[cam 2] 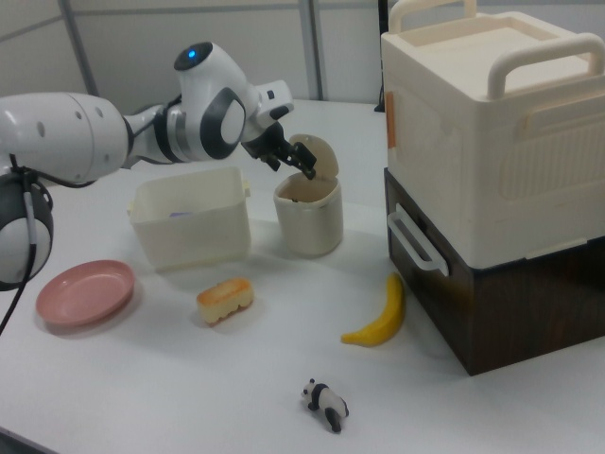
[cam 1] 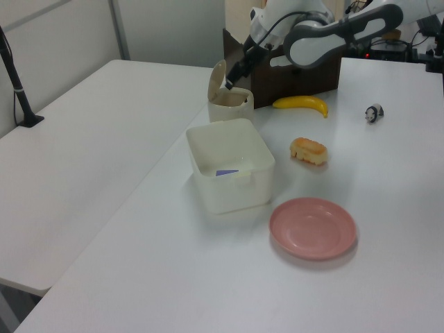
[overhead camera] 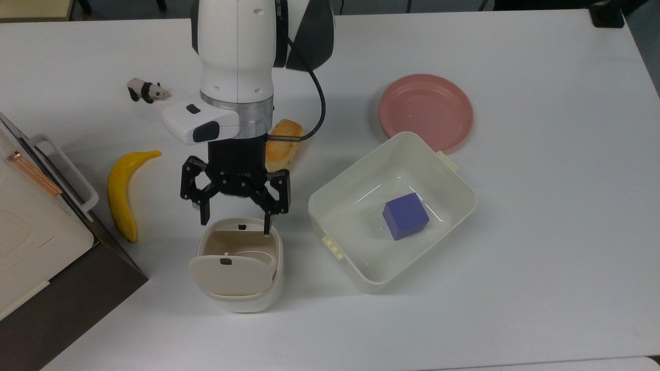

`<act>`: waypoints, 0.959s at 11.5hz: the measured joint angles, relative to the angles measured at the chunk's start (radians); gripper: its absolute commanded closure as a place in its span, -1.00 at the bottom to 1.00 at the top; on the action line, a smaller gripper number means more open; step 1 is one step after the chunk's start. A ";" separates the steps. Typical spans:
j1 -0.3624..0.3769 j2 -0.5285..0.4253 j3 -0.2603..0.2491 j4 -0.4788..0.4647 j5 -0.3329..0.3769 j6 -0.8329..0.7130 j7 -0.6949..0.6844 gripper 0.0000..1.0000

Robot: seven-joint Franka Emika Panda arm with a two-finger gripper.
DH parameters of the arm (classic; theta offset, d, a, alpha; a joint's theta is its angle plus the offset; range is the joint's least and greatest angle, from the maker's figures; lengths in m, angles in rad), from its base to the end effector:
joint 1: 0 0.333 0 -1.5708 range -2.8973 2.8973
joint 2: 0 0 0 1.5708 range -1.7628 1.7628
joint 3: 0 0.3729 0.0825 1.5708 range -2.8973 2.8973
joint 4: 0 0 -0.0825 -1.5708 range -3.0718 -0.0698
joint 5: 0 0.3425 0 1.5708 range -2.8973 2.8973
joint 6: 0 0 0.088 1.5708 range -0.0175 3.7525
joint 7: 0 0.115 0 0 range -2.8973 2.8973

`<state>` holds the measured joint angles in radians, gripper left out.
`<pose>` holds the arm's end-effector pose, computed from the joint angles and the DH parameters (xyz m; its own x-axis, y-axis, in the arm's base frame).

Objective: Grab it up and put it in the trash

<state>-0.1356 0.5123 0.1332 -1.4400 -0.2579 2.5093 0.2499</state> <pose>0.7377 -0.0256 0.5179 0.8326 -0.0916 0.5462 -0.1350 -0.9900 0.0398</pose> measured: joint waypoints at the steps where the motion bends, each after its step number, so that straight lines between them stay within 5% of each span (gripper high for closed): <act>1: 0.004 -0.027 0.002 0.006 0.009 -0.123 -0.046 -1.00; 6: 0.009 -0.188 0.007 0.030 0.198 -0.513 -0.143 -1.00; 11: -0.008 -0.234 0.006 0.143 0.257 -0.830 -0.143 -1.00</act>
<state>-0.1438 0.2787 0.1388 -1.2972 -0.0010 1.6789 0.1067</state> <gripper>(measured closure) 0.000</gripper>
